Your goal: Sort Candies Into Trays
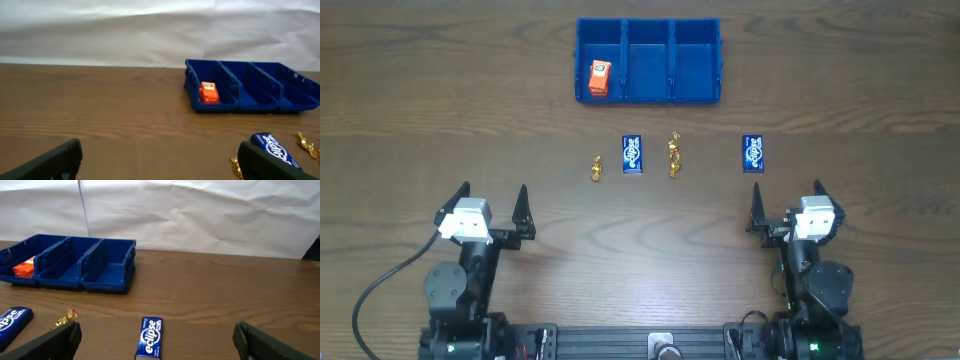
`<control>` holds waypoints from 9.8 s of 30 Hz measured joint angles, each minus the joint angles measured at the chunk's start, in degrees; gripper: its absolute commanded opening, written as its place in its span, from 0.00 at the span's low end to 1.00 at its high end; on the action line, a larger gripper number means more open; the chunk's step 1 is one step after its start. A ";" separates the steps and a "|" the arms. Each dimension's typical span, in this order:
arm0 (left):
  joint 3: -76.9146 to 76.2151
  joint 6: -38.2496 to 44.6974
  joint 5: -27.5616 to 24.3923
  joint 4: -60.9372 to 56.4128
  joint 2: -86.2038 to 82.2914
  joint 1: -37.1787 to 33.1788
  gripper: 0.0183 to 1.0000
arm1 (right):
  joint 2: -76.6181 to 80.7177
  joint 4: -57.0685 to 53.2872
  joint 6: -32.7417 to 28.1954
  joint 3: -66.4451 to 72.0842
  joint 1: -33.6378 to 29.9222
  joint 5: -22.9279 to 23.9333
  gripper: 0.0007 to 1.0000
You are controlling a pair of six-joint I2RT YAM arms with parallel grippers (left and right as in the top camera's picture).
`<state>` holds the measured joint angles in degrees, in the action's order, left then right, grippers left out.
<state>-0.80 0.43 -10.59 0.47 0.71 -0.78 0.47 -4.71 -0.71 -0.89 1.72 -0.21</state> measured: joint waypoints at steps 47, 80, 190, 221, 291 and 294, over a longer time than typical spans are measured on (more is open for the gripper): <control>-0.48 0.07 -0.04 0.72 -0.13 -0.22 1.00 | 34.25 -15.89 8.28 -28.79 0.00 -2.69 1.00; -0.55 0.07 -0.04 0.85 -0.13 -0.20 1.00 | 106.18 -34.14 4.76 -65.81 0.68 0.81 1.00; -0.55 0.07 -0.04 0.85 -0.13 -0.20 1.00 | 127.45 -27.63 21.33 -108.89 25.24 13.81 1.00; -0.55 0.07 -0.04 0.85 -0.13 -0.20 1.00 | 121.61 -55.36 37.33 -96.19 35.76 1.27 1.00; -0.55 0.07 -0.04 0.85 -0.13 -0.22 1.00 | 125.11 -56.02 27.52 -132.56 26.45 16.55 0.18; -0.55 0.07 -0.04 0.85 -0.13 -0.20 1.00 | 128.63 -54.23 26.60 -132.54 25.97 16.50 0.18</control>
<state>-1.34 0.49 -10.63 1.32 0.58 -0.97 129.10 -58.94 25.89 -133.43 27.68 16.29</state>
